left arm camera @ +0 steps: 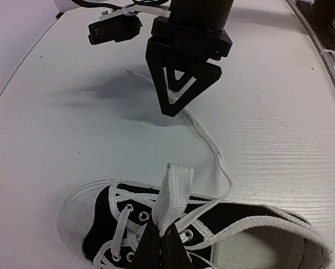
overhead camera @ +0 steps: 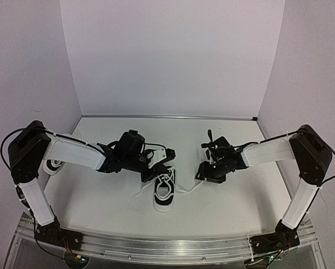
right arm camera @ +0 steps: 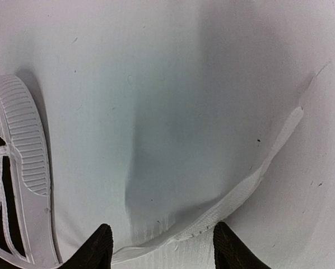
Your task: Tie the shoes
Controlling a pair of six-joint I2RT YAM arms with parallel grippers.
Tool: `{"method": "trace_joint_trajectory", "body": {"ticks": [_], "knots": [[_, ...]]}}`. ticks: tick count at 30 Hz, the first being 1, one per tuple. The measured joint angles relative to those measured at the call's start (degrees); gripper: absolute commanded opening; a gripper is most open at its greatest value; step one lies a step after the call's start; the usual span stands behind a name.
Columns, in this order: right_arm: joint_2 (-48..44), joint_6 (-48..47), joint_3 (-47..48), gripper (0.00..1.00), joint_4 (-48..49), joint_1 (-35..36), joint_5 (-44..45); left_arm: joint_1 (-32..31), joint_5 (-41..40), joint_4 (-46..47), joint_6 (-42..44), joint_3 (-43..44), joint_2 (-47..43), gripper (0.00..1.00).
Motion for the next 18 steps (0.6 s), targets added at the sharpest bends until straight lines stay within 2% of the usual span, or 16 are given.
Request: {"method": "trace_joint_trajectory", "body": {"ticks": [14, 18], "knots": [[6.73, -0.69, 5.81, 0.27, 3.69, 0.06, 1.17, 0.0, -0.01, 0.38, 0.44, -0.76, -0.27, 0.0], [8.33, -1.18, 7.24, 0.14, 4.64, 0.36, 1.8, 0.0, -0.01, 0.46, 0.66, -0.98, -0.27, 0.0]]}}
